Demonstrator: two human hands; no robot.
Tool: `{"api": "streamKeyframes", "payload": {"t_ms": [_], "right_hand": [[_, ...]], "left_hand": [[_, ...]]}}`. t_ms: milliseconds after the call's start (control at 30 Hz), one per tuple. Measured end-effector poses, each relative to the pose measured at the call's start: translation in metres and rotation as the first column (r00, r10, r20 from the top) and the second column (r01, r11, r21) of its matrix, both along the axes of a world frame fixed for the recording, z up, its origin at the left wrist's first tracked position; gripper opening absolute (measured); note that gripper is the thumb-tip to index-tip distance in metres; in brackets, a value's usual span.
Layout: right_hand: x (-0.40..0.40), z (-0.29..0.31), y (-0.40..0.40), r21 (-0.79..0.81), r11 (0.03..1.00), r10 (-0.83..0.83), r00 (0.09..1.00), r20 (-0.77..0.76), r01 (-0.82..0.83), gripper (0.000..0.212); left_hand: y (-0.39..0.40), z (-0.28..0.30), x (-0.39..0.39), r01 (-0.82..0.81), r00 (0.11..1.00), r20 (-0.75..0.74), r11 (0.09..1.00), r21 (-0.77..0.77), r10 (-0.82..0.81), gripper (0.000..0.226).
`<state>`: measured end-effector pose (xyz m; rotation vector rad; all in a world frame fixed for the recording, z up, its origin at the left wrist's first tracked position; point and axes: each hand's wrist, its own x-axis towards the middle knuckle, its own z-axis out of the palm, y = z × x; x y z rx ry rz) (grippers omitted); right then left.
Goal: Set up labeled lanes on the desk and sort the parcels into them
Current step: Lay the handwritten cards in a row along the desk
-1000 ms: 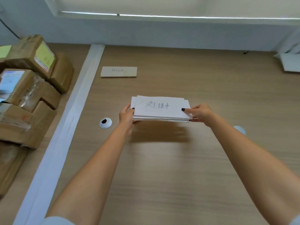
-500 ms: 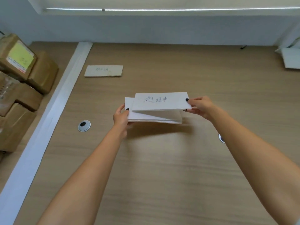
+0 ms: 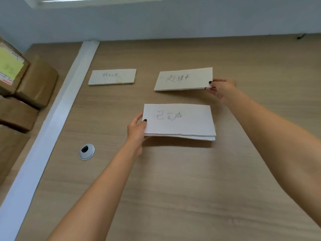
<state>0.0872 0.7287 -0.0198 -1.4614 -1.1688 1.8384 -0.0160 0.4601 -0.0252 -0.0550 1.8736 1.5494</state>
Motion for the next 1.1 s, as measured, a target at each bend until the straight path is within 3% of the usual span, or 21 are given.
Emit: {"api": "streamKeyframes", "payload": {"t_ms": [167, 333, 633, 833, 1100], "right_hand": [[-0.027, -0.025, 0.012, 0.08, 0.996, 0.021, 0.991, 0.131, -0.032, 0.025], [-0.038, -0.029, 0.01, 0.145, 0.987, 0.032, 0.971, 0.237, -0.068, 0.003], [-0.027, -0.014, -0.001, 0.438, 0.841, 0.015, 0.824, 0.566, -0.316, 0.036], [0.039, 0.007, -0.042, 0.458, 0.804, 0.03, 0.795, 0.605, -0.379, 0.026], [0.149, 0.054, -0.125, 0.348, 0.863, 0.152, 0.845, 0.513, -0.367, 0.021]], "left_hand": [[0.004, -0.014, -0.013, 0.014, 1.0, 0.008, 1.0, 0.017, -0.014, 0.04], [0.005, -0.023, -0.022, 0.0, 1.0, 0.025, 1.0, 0.029, -0.001, 0.042], [0.009, -0.019, -0.013, -0.024, 0.997, 0.076, 0.996, 0.09, 0.017, 0.04], [-0.003, 0.006, 0.013, -0.019, 0.996, 0.089, 0.995, 0.103, 0.01, 0.044], [-0.021, 0.055, 0.077, -0.015, 0.995, 0.098, 0.994, 0.107, 0.005, 0.043]]}}
